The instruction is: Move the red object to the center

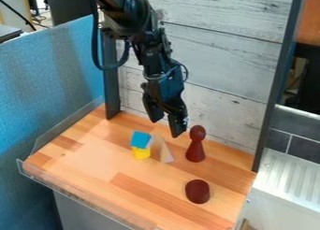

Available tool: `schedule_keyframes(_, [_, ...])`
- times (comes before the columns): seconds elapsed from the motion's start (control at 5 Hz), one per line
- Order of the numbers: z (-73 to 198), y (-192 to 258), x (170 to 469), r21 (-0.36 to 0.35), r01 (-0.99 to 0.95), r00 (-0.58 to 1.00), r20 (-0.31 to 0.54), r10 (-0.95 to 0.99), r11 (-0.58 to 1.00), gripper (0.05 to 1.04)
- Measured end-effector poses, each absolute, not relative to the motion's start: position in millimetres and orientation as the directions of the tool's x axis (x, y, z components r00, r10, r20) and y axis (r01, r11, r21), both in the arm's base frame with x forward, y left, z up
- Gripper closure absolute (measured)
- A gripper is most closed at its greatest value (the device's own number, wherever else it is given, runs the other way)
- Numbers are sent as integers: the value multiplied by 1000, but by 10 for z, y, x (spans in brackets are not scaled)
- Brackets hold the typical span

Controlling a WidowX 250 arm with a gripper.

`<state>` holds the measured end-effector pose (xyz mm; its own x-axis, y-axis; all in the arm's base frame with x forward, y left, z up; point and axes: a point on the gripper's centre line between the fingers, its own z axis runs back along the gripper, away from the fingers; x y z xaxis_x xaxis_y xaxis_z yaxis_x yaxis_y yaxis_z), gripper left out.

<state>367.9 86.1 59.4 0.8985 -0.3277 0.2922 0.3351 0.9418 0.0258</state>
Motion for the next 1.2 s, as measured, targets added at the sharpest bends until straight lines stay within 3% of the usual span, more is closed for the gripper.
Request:
schedule_keyframes(0.2, [446,861,3653,4,329,912,260,-318,944,83])
schedule_keyframes(0.6, [-55,583,3975,78,335,915,211,-344,939,83])
schedule_keyframes(1.2, [-163,546,4352,90,297,917,252,-311,951,83])
